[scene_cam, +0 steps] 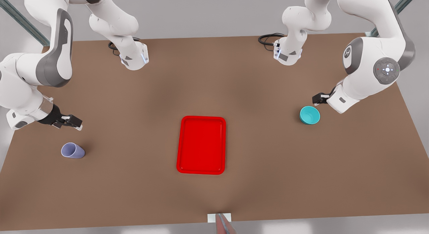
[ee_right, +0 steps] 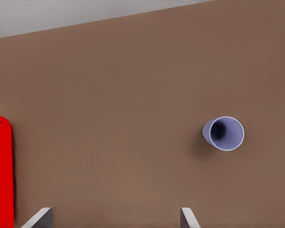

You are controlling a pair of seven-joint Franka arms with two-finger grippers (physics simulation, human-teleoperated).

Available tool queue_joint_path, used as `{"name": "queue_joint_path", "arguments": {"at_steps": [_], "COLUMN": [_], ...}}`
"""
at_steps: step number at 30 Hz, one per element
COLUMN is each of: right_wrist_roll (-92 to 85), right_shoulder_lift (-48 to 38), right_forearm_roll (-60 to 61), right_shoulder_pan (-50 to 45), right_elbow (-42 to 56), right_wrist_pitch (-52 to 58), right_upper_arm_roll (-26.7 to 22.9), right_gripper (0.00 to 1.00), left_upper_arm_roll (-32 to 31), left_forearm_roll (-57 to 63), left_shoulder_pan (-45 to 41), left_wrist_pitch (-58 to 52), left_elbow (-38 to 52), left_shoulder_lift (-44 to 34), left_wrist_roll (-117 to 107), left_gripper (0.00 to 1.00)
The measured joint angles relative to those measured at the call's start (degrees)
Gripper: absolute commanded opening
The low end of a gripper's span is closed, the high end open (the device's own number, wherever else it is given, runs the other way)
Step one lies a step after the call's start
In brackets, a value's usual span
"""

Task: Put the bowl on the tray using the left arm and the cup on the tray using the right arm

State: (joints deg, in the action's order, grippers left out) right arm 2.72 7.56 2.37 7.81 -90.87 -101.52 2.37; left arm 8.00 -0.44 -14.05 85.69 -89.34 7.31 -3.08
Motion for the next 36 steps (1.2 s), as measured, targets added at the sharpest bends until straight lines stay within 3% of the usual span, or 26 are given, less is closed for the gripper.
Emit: {"name": "queue_joint_path", "arguments": {"at_steps": [2,3,5,9,18,34,35,36], "right_wrist_roll": [0.0,0.0,0.0,0.0,0.0,0.0,-0.08,-0.09], "right_shoulder_lift": [-0.03,0.0,0.0,0.0,0.0,0.09,0.09,0.09], "right_forearm_roll": [0.0,0.0,0.0,0.0,0.0,0.37,0.77,0.79], "right_shoulder_pan": [-0.03,0.03,0.01,0.02,0.0,0.02,0.07,0.12], "right_elbow": [-0.01,-0.01,-0.01,0.08,0.08,0.08,0.08,0.08], "right_wrist_pitch": [0.01,0.01,0.01,-0.08,-0.08,-0.08,-0.08,-0.08], "right_upper_arm_roll": [-0.08,-0.09,-0.09,-0.09,-0.09,-0.09,-0.09,-0.1], "right_gripper": [1.0,1.0,1.0,1.0,1.0,1.0,1.0,1.0], "left_upper_arm_roll": [0.86,1.64,3.49,8.84,9.14,9.04,8.97,8.96], "left_forearm_roll": [-0.01,-0.04,-0.48,-5.76,-16.66,-18.18,-18.21,-18.23], "left_shoulder_pan": [-0.22,-0.11,1.6,8.31,9.75,9.38,9.3,9.31], "left_wrist_pitch": [0.34,3.59,20.09,36.66,41.99,46.23,46.23,46.23], "left_elbow": [-4.37,-11.03,-25.27,-36.46,-39.18,-38.28,-38.28,-38.28], "left_shoulder_lift": [0.09,0.12,0.27,3.22,9.28,14.46,14.57,14.82], "left_wrist_roll": [-0.51,-0.67,-0.05,22.41,32.86,32.7,32.65,32.53], "left_gripper": [1.0,1.0,1.0,1.0,1.0,0.96,0.86,0.63]}}
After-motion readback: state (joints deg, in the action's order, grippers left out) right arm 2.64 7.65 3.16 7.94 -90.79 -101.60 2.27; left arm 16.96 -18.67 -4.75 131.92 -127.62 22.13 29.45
